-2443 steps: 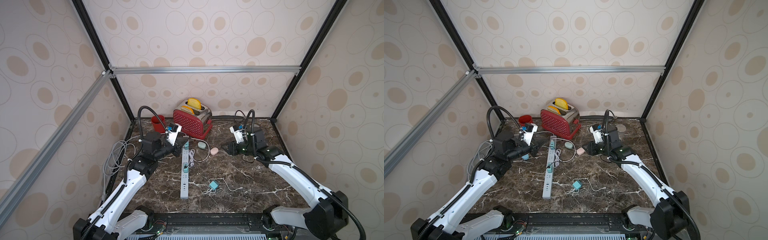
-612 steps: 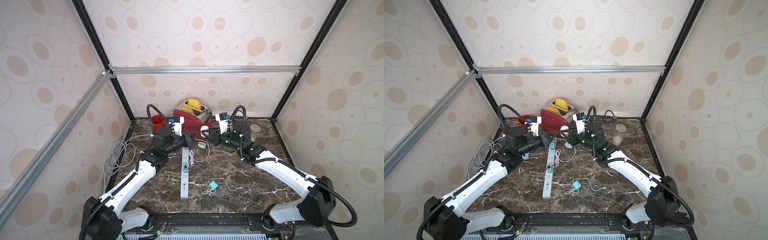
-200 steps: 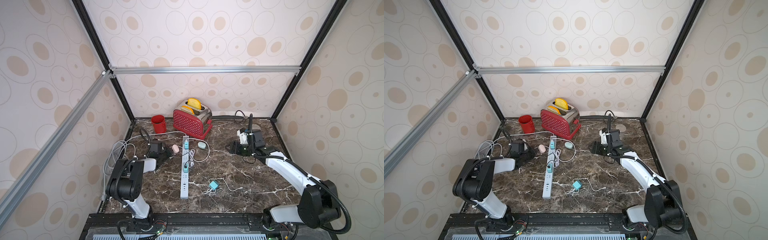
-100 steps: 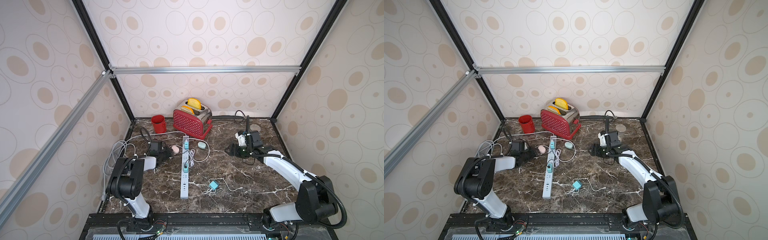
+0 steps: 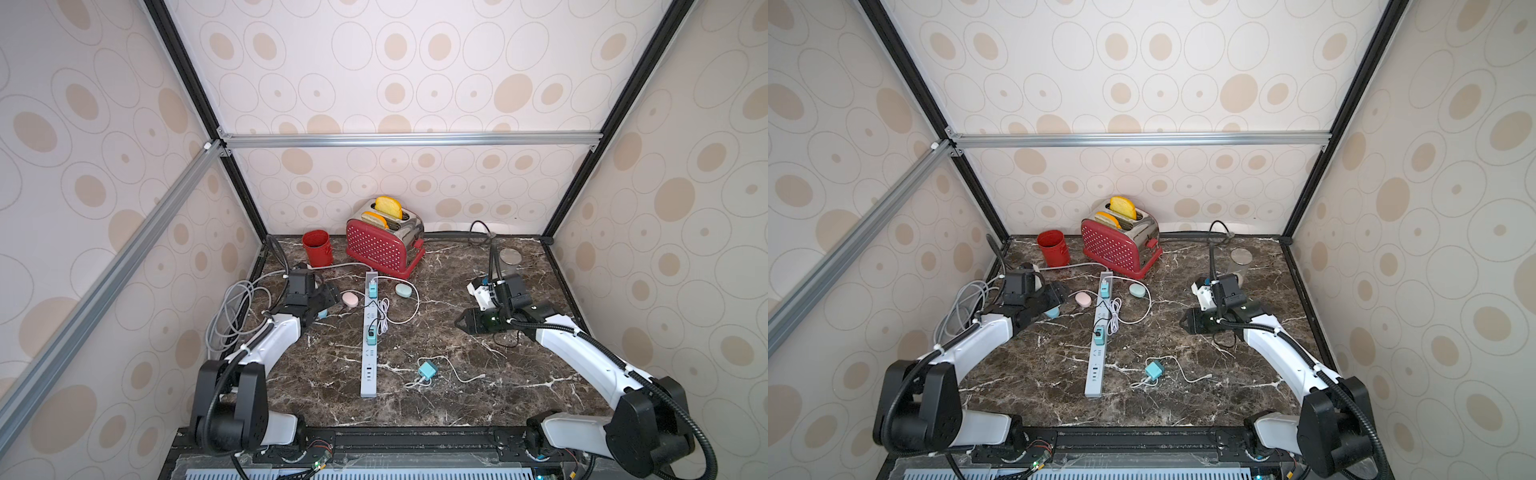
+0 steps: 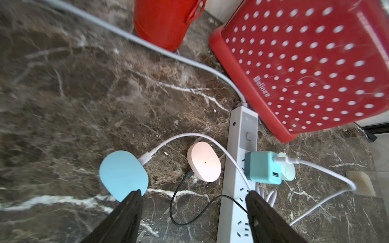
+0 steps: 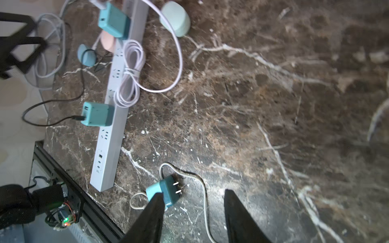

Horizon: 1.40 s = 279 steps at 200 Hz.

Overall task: Charge the bluetooth headset
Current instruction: Place the bluetooth headset at the center of the board.

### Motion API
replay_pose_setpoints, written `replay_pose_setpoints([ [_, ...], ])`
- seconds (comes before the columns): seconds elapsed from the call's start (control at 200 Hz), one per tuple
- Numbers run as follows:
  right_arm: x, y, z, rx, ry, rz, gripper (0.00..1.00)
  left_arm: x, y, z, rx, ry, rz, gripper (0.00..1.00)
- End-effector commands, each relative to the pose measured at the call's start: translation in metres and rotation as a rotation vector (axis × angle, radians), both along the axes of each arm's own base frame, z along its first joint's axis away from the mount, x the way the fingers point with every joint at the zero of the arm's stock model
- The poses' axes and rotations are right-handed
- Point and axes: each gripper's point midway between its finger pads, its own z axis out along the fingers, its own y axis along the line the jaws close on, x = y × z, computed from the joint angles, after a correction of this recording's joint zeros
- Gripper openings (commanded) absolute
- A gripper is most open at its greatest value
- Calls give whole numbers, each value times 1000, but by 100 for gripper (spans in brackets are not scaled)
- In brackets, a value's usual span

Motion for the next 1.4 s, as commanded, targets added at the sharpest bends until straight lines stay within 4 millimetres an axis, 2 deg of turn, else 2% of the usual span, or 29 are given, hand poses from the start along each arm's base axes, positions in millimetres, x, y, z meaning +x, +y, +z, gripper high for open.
replay_pose_setpoints([
  [0.0,-28,-38,-21,-143,128,-185,43,-13,2,18,142,-9,-64,79],
  [0.06,-47,-51,-28,-170,226,-275,46,-16,-10,31,204,-43,-129,78],
  [0.14,-72,-54,-34,-156,338,-344,49,-14,-29,46,269,-101,-210,78],
  [0.3,-107,-63,-46,-138,464,-477,51,0,-61,74,214,-250,-348,75],
  [0.401,-119,-60,-55,-105,536,-532,50,7,-76,84,201,-317,-413,74],
  [0.506,-111,-47,-64,-12,557,-580,48,13,-91,88,197,-363,-471,73],
  [0.596,-88,-44,-55,3,477,-577,46,19,-104,89,223,-365,-510,72],
  [0.686,-47,-37,-31,-24,297,-460,47,24,-104,92,201,-355,-486,71],
  [0.756,-19,-35,-21,-62,193,-391,48,24,-103,92,180,-348,-471,71],
  [0.836,21,-16,-11,-38,31,-254,47,19,-104,89,157,-340,-465,71],
  [0.881,44,2,-5,6,-47,-174,45,16,-102,87,144,-331,-454,70],
  [0.976,81,30,2,41,-152,-19,42,8,-101,80,123,-319,-453,70],
  [1.102,117,61,-5,44,-223,165,44,-6,-108,74,88,-337,-499,70],
  [1.247,160,70,-23,5,-210,190,42,-22,-112,63,66,-323,-545,69],
  [1.392,178,90,-42,14,-193,292,36,-34,-120,57,3,-302,-588,68],
])
